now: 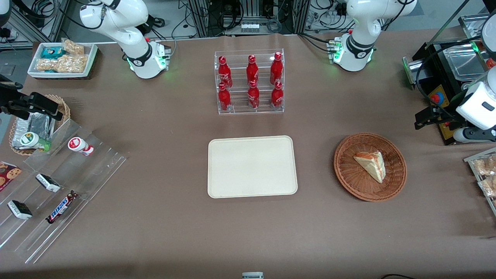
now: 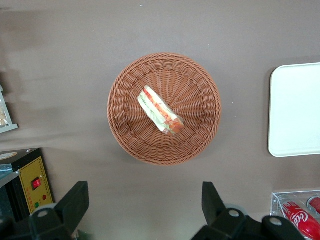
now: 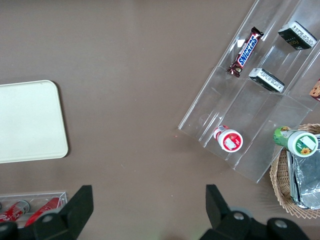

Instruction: Place sandwich from basket to tray

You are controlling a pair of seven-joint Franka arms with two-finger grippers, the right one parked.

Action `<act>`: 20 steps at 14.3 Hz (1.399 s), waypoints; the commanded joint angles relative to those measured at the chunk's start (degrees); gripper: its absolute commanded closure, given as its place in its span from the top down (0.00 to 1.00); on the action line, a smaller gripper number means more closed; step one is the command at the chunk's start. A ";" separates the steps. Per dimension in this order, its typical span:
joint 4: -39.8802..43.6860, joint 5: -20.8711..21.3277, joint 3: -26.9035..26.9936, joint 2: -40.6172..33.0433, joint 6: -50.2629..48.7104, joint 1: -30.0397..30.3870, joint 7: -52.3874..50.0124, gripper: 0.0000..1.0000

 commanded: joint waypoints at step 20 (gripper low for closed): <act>-15.04 2.30 0.16 3.93 13.25 -0.19 -2.93 1.00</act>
